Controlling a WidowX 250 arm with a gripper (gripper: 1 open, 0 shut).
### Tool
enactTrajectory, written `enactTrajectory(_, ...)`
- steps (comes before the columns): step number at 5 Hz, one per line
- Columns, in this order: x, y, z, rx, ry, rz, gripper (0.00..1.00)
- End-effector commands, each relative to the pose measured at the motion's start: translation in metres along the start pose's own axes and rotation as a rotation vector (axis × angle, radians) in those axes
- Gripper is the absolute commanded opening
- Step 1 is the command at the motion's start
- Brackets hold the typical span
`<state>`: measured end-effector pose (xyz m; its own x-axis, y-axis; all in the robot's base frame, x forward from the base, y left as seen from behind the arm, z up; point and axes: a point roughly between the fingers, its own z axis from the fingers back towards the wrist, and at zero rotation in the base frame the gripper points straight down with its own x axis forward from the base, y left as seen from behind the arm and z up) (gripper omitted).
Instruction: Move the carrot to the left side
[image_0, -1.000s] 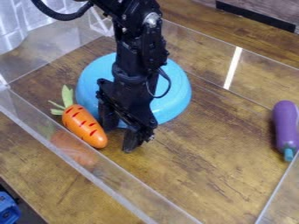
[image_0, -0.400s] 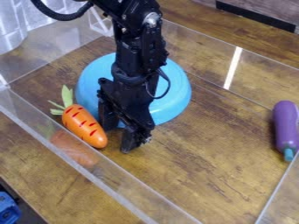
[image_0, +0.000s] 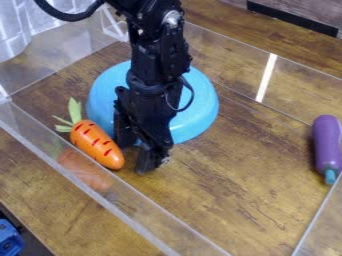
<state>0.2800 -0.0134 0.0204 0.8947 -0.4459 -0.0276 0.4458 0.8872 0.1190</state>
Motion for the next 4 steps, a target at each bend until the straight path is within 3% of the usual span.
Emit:
enactTrajectory(1, -0.004, 0.009, 0.014, 0.019, -0.059, 0.011, 0.00)
enactTrajectory(2, -0.008, 0.011, 0.012, 0.017, -0.058, 0.005, 0.00)
enactTrajectory(4, -0.007, -0.006, 0.013, 0.014, -0.040, 0.120, 0.00)
